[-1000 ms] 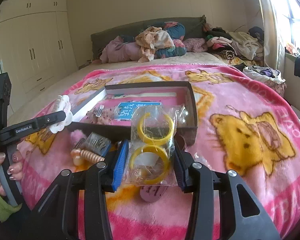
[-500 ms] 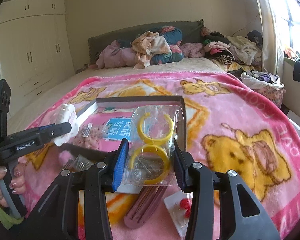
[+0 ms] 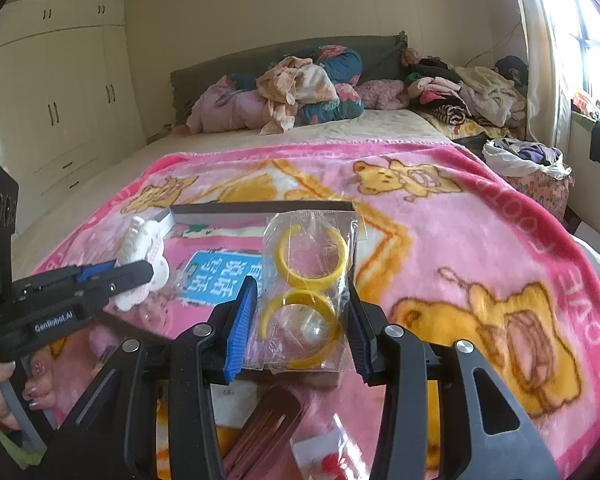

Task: Organize jewelry
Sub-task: 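Carry the claw clip and bangles bag into the box and release both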

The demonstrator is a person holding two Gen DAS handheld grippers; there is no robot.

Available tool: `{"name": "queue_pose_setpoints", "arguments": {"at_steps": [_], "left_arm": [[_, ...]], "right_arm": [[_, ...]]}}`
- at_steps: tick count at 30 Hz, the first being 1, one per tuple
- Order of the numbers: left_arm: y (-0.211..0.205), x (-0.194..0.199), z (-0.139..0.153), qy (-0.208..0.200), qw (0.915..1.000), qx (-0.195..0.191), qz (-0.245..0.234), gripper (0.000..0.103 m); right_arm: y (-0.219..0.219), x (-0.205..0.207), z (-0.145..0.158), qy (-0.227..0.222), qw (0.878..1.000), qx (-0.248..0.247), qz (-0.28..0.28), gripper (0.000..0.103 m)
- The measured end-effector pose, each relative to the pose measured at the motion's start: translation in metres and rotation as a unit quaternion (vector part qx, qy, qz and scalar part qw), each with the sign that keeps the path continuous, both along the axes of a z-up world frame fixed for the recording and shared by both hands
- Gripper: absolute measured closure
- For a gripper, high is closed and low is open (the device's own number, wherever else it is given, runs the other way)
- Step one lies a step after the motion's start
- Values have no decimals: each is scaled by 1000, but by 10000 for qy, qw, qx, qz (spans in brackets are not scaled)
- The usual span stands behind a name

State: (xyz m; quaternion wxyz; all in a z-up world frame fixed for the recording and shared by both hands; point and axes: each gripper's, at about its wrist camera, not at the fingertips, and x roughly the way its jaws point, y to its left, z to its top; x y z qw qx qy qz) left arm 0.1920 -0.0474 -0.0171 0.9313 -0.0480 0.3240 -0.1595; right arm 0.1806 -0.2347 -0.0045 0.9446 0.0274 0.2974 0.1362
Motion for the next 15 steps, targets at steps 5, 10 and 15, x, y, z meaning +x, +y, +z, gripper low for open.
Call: {"name": "queue_pose_setpoints", "arguments": {"at_steps": [5,10,15], "left_arm": [[-8,9,-3,2,10000,87,-13,84],[-14,16,-8,75,9998,152,-39,84],[-16,23,-15,191,9997,171,-58,84]], "right_arm": [[-4,17,3,14,10000,34,26,63],[-6,37,3,160,9998,116,88,63],[-4,59,-5,402,9989,216,145,63]]}}
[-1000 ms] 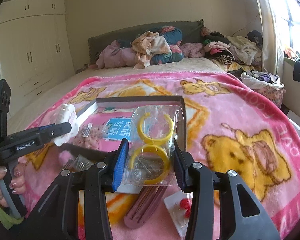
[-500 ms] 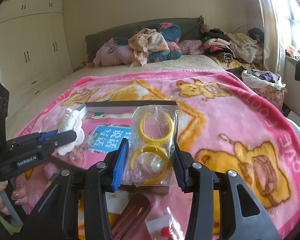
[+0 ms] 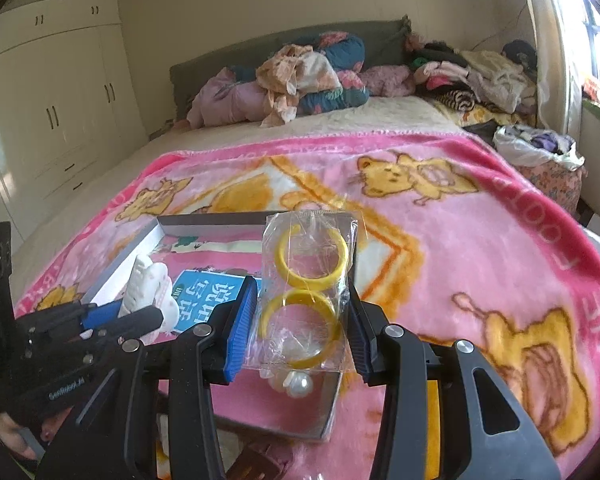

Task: Organize jewelry
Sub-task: 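Carry the claw clip and bangles bag into the box and release both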

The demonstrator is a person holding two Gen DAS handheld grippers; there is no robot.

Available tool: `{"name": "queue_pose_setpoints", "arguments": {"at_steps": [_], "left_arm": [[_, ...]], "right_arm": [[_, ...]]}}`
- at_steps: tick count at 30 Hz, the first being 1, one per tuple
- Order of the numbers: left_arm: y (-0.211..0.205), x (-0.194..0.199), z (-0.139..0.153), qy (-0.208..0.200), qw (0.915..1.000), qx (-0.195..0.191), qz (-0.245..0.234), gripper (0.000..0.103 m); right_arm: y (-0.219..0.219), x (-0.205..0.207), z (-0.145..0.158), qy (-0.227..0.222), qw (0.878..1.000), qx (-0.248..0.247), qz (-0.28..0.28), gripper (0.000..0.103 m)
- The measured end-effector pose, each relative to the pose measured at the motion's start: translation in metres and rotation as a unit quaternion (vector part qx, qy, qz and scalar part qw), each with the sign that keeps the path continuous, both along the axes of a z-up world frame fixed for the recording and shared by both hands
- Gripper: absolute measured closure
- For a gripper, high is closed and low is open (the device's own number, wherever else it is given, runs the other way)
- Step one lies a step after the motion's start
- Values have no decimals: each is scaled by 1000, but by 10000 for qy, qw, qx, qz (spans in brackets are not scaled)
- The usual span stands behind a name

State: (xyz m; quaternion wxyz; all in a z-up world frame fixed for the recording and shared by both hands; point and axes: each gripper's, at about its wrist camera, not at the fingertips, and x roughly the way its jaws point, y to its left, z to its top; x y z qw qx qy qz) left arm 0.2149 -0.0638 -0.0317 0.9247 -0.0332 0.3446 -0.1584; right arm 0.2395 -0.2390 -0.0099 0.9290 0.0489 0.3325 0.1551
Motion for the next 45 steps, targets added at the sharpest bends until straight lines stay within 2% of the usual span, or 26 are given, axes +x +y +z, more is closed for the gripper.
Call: {"name": "queue_pose_setpoints", "arguments": {"at_steps": [12,25,34,38,41,44,45], "left_arm": [[-5,13,-17,347,9994,62,-18,84],[-4,14,-29,517,9987,46,-8,84],[-2,10,-29,508,9987,0,43,83],[0,6,-25,438,9990,19,93,81],[3,3,-22,387,9992,16,128,77],[5,0,-18,336,9993,10,159,69],[6,-2,-16,304,9994,8,184,67]], "right_arm": [[15,38,-29,582,9981,-181,128,62],[28,51,-42,833,9957,-337,208,60],[26,37,-32,594,9976,-242,248,47],[23,24,-21,340,9991,-173,163,34],[20,13,-14,164,9996,-202,95,28],[17,1,-7,-48,9997,-258,-26,18],[16,-2,-6,-83,9996,-265,-49,18]]}}
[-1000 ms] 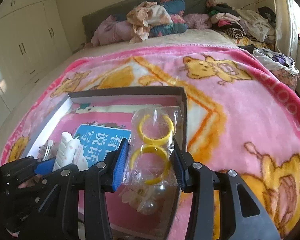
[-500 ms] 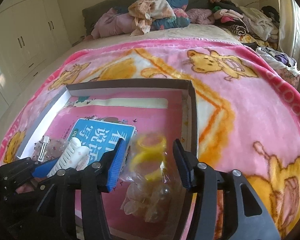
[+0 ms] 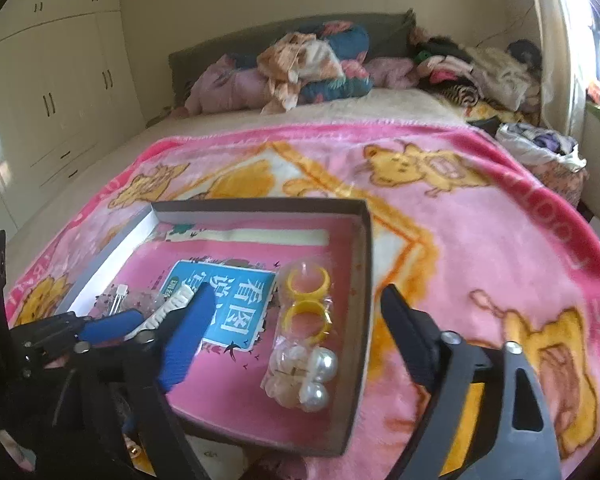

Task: Organize jewelry
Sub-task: 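Carry the claw clip and bangles bag into the box and release both, then withdraw both grippers from the box toward the remaining items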

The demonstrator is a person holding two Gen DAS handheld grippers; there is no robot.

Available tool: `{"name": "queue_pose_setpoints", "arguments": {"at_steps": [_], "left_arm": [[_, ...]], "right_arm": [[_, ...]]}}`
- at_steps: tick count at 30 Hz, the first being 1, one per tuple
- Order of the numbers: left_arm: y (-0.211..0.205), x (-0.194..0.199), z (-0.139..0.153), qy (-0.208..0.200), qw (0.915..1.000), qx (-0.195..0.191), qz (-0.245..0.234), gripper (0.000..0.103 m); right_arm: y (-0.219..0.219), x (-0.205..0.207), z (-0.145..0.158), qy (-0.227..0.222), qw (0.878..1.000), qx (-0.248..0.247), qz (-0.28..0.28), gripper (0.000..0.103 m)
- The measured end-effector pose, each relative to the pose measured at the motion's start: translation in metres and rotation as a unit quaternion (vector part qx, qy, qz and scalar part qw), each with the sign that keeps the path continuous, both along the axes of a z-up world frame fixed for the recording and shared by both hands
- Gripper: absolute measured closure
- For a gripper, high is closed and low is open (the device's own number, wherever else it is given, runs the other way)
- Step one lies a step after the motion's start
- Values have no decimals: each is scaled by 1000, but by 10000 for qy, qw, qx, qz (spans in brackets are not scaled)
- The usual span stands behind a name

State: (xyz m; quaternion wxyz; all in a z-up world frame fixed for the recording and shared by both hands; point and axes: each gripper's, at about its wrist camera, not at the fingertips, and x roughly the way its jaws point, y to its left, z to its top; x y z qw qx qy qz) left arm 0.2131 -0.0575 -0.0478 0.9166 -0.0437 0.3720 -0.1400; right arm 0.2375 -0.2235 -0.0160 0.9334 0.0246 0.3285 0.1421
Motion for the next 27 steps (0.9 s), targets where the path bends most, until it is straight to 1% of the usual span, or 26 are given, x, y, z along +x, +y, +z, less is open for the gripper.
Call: {"name": "queue_pose_setpoints", "arguments": {"at_steps": [3,7,11,16,21,25,27], "left_arm": [[4,-5,5,-87,9999,-18,58,57],[8,-12,13,-231,9996,31,142,48],[14,-20,21,-366,9991,24,216,40],[22,-31,30,-527,9981,-69,305,26],[28,-41,40,-723,9965,-151,384,17],[33,-49,47,-846,9953,-211,413,13],[35,-53,49,-893,9948,-235,432,13]], "right_arm": [[-4,-11,5,-131,9999,9,-98,13],[-9,-25,14,-312,9994,56,-170,8],[-11,-37,20,-405,9990,58,-202,8],[-10,-51,27,-513,9984,47,-214,8],[-7,-65,33,-628,9979,24,-174,7],[-4,-78,37,-691,9975,0,-139,7],[-2,-83,38,-708,9974,-2,-126,7]]}}
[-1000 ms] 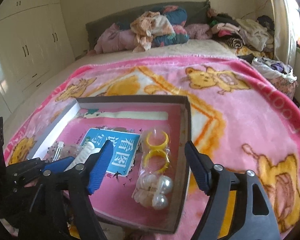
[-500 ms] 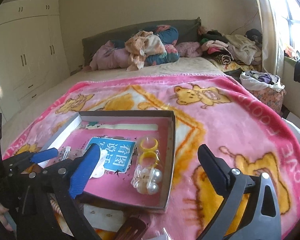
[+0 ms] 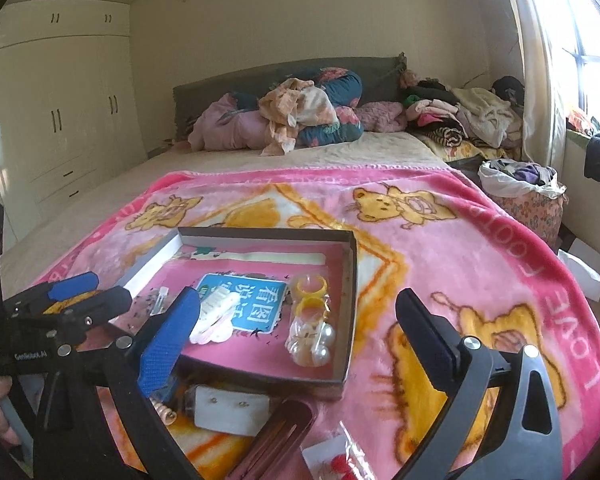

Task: Organize jewelry
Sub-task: 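Withdraw both grippers from the box toward the remaining items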

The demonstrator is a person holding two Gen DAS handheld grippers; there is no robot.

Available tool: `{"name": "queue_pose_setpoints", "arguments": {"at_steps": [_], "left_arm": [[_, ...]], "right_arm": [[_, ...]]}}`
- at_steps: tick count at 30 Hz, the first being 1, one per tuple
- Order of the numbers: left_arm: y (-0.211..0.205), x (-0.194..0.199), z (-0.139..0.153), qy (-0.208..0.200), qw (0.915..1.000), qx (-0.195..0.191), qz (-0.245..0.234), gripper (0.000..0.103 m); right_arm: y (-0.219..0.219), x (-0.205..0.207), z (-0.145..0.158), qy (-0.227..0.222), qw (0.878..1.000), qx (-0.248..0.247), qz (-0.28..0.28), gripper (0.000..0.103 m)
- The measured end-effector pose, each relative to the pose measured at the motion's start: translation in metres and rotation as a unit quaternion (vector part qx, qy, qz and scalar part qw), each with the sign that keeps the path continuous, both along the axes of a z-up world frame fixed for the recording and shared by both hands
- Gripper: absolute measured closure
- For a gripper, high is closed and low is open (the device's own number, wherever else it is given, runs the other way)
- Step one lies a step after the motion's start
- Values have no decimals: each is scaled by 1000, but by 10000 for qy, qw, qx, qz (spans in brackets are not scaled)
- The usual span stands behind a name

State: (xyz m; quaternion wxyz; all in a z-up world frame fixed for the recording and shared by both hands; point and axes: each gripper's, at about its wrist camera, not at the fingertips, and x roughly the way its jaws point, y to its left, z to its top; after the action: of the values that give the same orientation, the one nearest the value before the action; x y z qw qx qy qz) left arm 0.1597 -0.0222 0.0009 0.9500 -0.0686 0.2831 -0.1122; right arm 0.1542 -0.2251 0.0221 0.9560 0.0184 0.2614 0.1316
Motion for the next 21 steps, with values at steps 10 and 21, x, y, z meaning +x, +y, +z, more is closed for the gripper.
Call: {"name": "queue_pose_setpoints", "arguments": {"at_steps": [10,21], "left_arm": [[14,-16,0,-34,10000,-7,79,13],[36,-29,-4,4,9998,44,214,13]], "right_arm": [[10,-23,1,-16,9999,-20,121,7],[17,-47,-4,7,9999,-55,153,7]]}}
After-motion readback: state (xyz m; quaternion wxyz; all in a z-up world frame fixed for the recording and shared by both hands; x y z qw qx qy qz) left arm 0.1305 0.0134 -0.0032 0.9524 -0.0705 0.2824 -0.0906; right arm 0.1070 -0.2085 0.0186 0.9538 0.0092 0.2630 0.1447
